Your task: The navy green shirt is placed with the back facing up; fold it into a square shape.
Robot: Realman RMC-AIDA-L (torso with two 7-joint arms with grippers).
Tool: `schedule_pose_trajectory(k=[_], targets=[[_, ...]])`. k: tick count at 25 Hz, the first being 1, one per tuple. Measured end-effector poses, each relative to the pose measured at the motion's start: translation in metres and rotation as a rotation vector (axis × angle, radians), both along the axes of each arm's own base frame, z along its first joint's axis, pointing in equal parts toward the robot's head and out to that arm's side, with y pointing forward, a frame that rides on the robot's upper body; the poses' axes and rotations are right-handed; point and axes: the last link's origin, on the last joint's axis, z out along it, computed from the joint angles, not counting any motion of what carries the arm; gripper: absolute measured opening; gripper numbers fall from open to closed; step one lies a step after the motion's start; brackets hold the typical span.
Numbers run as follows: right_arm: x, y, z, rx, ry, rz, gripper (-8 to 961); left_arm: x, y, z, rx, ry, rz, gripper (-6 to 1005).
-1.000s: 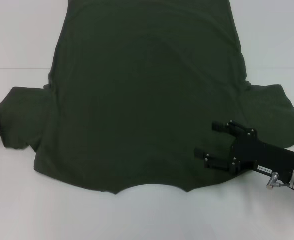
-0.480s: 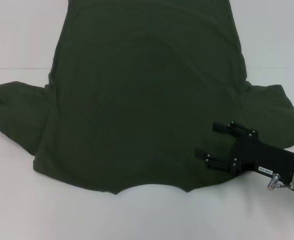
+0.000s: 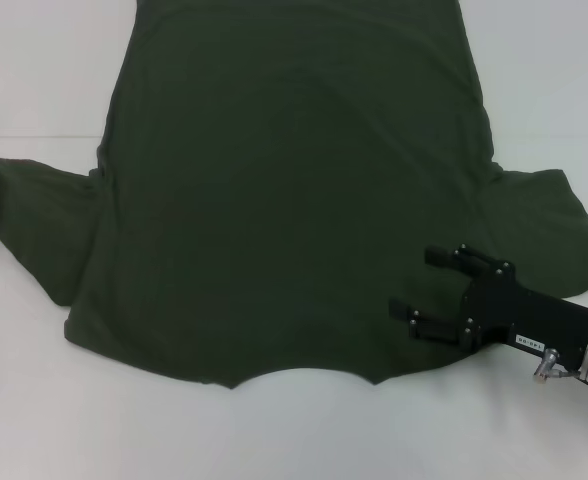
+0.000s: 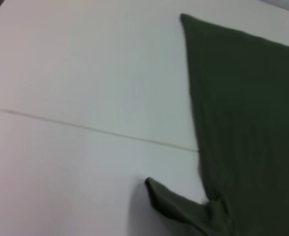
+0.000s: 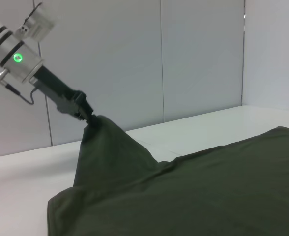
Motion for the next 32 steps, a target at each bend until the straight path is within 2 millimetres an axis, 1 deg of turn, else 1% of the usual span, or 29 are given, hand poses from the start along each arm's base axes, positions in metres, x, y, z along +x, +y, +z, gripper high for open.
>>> schedule_pose_trajectory(k=[4, 9, 13, 18, 20, 23, 26, 30, 32], targets=[[0.0, 0.0, -0.001, -0.004, -0.002, 0.002, 927, 0.019, 0.01, 0.003, -0.025, 0.033, -0.033, 37], [0.0, -0.001, -0.001, -0.007, -0.002, 0.002, 928, 0.044, 0.022, -0.002, -0.055, 0.099, -0.077, 38], [0.0, -0.002, -0.002, -0.01, 0.0, -0.002, 928, 0.053, 0.027, -0.006, -0.06, 0.101, -0.098, 39], [0.0, -0.002, -0.002, -0.012, 0.001, -0.003, 928, 0.062, 0.032, -0.003, -0.058, 0.116, -0.114, 44], [0.0, -0.002, -0.002, -0.012, 0.001, -0.003, 928, 0.064, 0.032, -0.005, -0.066, 0.119, -0.119, 46], [0.0, -0.002, -0.002, -0.012, 0.001, -0.003, 928, 0.069, 0.032, -0.015, -0.095, 0.125, -0.132, 50], [0.0, -0.002, -0.001, -0.011, 0.001, -0.002, 927, 0.077, 0.031, -0.03, -0.125, 0.124, -0.154, 53], [0.0, -0.001, -0.001, -0.007, 0.003, -0.003, 927, 0.091, 0.03, -0.061, -0.16, 0.126, -0.194, 57], [0.0, -0.001, -0.001, -0.006, 0.004, -0.004, 927, 0.094, 0.027, -0.077, -0.179, 0.12, -0.2, 59]])
